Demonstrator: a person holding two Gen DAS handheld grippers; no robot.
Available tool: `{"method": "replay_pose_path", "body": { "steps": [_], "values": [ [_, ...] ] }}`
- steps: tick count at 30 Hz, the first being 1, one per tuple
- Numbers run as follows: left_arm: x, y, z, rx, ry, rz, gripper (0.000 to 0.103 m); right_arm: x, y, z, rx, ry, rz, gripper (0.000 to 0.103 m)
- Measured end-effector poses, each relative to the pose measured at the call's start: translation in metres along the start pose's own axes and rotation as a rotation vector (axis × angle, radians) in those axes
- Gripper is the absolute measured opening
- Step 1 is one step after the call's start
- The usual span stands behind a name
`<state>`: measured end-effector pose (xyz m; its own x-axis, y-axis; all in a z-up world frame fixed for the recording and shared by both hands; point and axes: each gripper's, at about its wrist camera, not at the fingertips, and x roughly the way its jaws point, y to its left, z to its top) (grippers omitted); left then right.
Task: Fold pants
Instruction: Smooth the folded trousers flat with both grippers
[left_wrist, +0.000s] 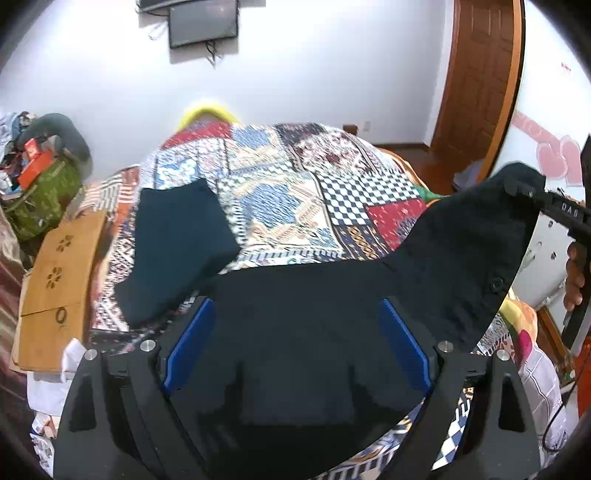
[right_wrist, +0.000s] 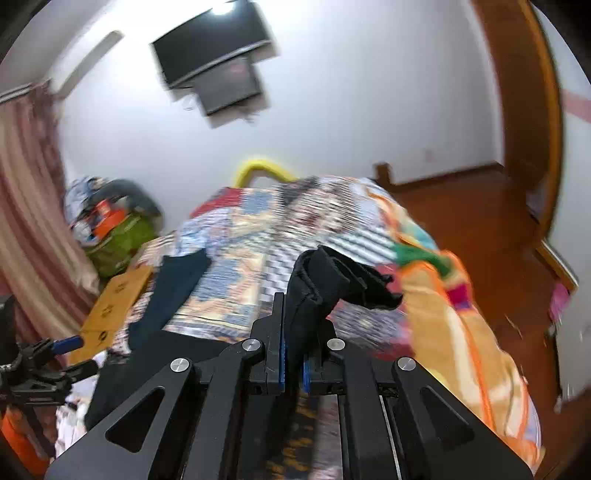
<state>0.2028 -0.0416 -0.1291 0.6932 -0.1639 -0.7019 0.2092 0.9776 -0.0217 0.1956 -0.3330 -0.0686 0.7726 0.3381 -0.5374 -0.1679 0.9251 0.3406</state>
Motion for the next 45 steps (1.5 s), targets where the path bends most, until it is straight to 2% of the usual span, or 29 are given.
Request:
{"method": "replay_pose_path", "body": {
  "steps": [4, 7, 9, 14, 17, 20, 23, 24, 28, 31, 36, 37, 41, 45],
  "values": [
    [-0.016, 0.02, -0.008, -0.036, -0.027, 0.014, 0.091, 0.008, 0.044, 0.008, -0.07, 0.019, 0.092, 0.005],
    [-0.028, 0.034, -0.018, -0.059, -0.045, 0.045, 0.091, 0.02, 0.08, 0.0, -0.112, 0.058, 0.171, 0.005],
    [-0.035, 0.045, -0.026, -0.078, -0.047, 0.054, 0.091, 0.033, 0.103, -0.016, -0.15, 0.102, 0.215, 0.005],
    [-0.045, 0.068, -0.044, -0.113, -0.023, 0.091, 0.091, 0.075, 0.148, -0.076, -0.225, 0.281, 0.297, 0.006],
    [-0.045, 0.076, -0.053, -0.122, -0.005, 0.11, 0.091, 0.099, 0.165, -0.116, -0.269, 0.416, 0.319, 0.01],
    [-0.042, 0.081, -0.058, -0.128, 0.012, 0.127, 0.091, 0.109, 0.172, -0.137, -0.319, 0.477, 0.298, 0.016],
    [-0.038, 0.082, -0.056, -0.135, 0.017, 0.128, 0.091, 0.101, 0.173, -0.135, -0.35, 0.493, 0.341, 0.034],
    [-0.035, 0.08, -0.053, -0.136, 0.019, 0.126, 0.091, 0.097, 0.172, -0.132, -0.352, 0.491, 0.353, 0.044],
    [-0.023, 0.074, -0.039, -0.131, 0.031, 0.121, 0.092, 0.073, 0.17, -0.106, -0.357, 0.387, 0.327, 0.06],
    [-0.011, 0.063, -0.025, -0.117, 0.046, 0.108, 0.093, 0.058, 0.155, -0.081, -0.337, 0.299, 0.312, 0.061],
    [0.013, 0.036, -0.003, -0.048, 0.075, 0.036, 0.093, 0.061, 0.123, -0.055, -0.345, 0.239, 0.221, 0.061],
    [0.019, 0.031, 0.0, -0.031, 0.079, 0.033, 0.093, 0.069, 0.113, -0.052, -0.347, 0.247, 0.185, 0.061],
    [0.056, 0.009, 0.01, 0.041, 0.124, -0.014, 0.093, 0.1, 0.082, -0.058, -0.331, 0.321, 0.129, 0.061],
    [0.098, 0.002, 0.008, 0.079, 0.208, 0.015, 0.093, 0.135, 0.062, -0.075, -0.311, 0.419, 0.094, 0.061]
  ]
}}
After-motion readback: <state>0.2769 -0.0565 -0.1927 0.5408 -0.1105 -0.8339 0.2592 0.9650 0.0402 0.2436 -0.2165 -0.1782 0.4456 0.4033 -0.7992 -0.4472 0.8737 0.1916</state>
